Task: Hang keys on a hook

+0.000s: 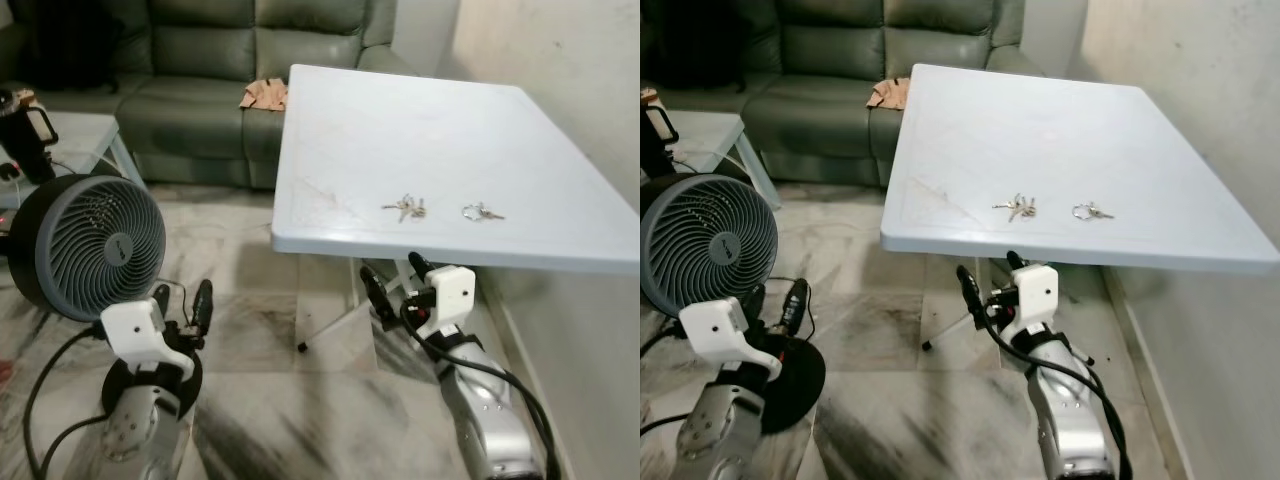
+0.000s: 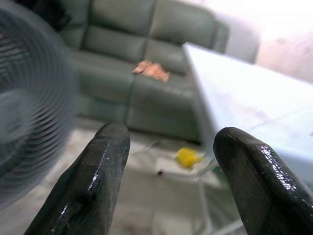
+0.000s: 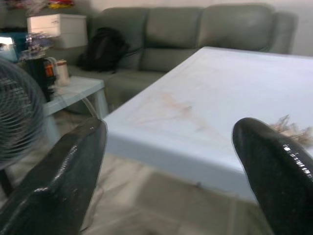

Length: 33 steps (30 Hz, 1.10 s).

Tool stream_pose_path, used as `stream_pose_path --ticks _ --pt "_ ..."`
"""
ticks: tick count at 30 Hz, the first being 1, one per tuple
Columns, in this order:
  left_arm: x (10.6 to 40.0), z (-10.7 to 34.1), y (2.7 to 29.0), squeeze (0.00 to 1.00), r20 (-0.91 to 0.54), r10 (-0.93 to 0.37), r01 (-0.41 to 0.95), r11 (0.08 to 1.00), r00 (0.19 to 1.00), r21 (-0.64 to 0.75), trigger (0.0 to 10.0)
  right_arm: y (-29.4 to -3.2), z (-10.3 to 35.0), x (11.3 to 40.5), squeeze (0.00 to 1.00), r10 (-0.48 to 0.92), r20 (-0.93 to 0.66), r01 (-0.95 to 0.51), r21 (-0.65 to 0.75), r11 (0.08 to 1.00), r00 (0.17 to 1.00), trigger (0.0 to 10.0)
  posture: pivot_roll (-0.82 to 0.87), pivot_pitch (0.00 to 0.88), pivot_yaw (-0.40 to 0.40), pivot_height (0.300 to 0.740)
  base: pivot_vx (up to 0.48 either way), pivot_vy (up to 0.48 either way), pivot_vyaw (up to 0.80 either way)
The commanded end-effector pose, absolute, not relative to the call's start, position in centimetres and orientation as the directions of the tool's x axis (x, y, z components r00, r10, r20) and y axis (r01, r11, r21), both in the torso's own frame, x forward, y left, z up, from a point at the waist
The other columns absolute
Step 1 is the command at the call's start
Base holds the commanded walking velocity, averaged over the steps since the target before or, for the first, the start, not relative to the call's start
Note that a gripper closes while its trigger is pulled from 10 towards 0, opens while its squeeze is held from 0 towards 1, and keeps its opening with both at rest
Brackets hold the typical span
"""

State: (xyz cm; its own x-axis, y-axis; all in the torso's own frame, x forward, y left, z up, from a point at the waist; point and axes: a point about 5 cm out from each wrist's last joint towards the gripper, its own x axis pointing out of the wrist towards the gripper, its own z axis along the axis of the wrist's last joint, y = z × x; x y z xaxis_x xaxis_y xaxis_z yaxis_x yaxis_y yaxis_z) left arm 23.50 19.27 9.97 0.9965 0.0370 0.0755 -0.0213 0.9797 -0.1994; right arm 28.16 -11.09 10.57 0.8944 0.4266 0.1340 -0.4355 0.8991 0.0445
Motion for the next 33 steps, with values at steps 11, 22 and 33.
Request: stream_pose_path --ticks 11,22,33 --pt "23.8 10.1 18.1 0.0 0.072 0.006 0.01 0.976 0.997 -0.219 10.0 -12.2 10.7 28.1 0.0 0.415 0.124 -0.42 0.023 0.907 0.901 10.0 -0.05 0.0 -0.056 0.732 0.416 0.0 0.0" --pt "23.7 10.1 17.9 0.0 0.07 0.007 0.009 0.975 0.998 -0.224 10.0 -12.1 10.7 28.0 0.0 0.429 0.113 -0.434 0.018 0.901 0.896 10.0 -0.05 0.0 -0.062 0.732 0.405 0.0 0.0" --pt "23.6 9.7 17.1 0.0 0.054 -0.017 0.028 0.979 0.998 -0.202 10.0 -11.9 10.2 28.4 0.0 0.431 0.032 -0.431 -0.019 0.902 0.902 10.0 -0.05 0.0 -0.067 0.732 0.13 0.0 0.0"
